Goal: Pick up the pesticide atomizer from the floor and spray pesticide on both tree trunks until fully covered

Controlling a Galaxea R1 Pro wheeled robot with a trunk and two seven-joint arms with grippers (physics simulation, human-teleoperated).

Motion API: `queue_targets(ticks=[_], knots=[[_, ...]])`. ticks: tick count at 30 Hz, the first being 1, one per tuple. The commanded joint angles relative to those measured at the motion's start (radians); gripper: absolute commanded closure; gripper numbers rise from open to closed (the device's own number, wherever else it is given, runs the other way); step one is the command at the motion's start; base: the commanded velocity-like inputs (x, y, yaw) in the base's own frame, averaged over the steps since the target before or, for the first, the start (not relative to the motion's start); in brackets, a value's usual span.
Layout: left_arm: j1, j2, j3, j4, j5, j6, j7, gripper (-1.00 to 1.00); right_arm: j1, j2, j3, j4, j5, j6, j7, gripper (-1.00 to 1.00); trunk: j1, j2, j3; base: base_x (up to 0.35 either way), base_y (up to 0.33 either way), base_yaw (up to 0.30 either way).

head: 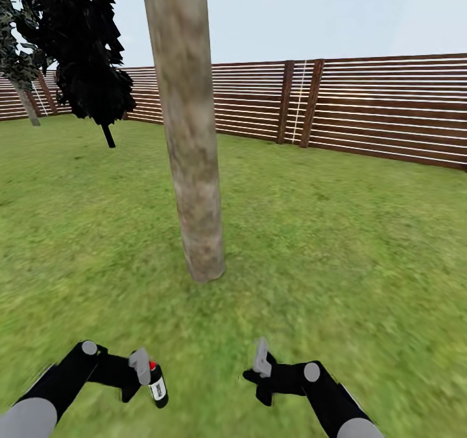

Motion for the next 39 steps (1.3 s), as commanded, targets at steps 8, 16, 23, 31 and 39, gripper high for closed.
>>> queue_targets(ticks=[8, 16, 23, 31, 39], knots=[[0.0, -0.14, -0.01, -0.008, -0.144, -0.003, -0.004, 1.0, -0.01, 0.051, 0.123, -0.011, 0.004, -0.005, 0.009, 1.0, 0.0, 0.0, -0.001, 0.0, 0.0, 0.0], [0.001, -0.193, -0.098, -0.01, -0.16, -0.008, -0.006, 1.0, -0.01, 0.051, 0.123, -0.012, 0.006, -0.005, 0.008, 1.0, 0.0, 0.0, -0.001, 0.0, 0.0, 0.0], [0.0, -0.243, -0.102, -0.011, -0.163, -0.011, 0.0, 1.0, -0.01, 0.051, 0.123, -0.012, 0.006, -0.005, 0.008, 1.0, 0.0, 0.0, -0.001, 0.0, 0.0, 0.0], [0.003, -0.256, -0.17, -0.011, -0.164, -0.011, 0.08, 1.0, -0.01, 0.051, 0.123, -0.013, 0.006, -0.005, 0.008, 1.0, 0.0, 0.0, -0.001, 0.0, 0.0, 0.0], [0.006, -0.262, -0.172, -0.011, -0.158, -0.018, 0.114, 1.0, -0.01, 0.051, 0.123, -0.014, 0.006, -0.005, 0.008, 1.0, 0.0, 0.0, -0.001, 0.0, 0.0, 0.0]])
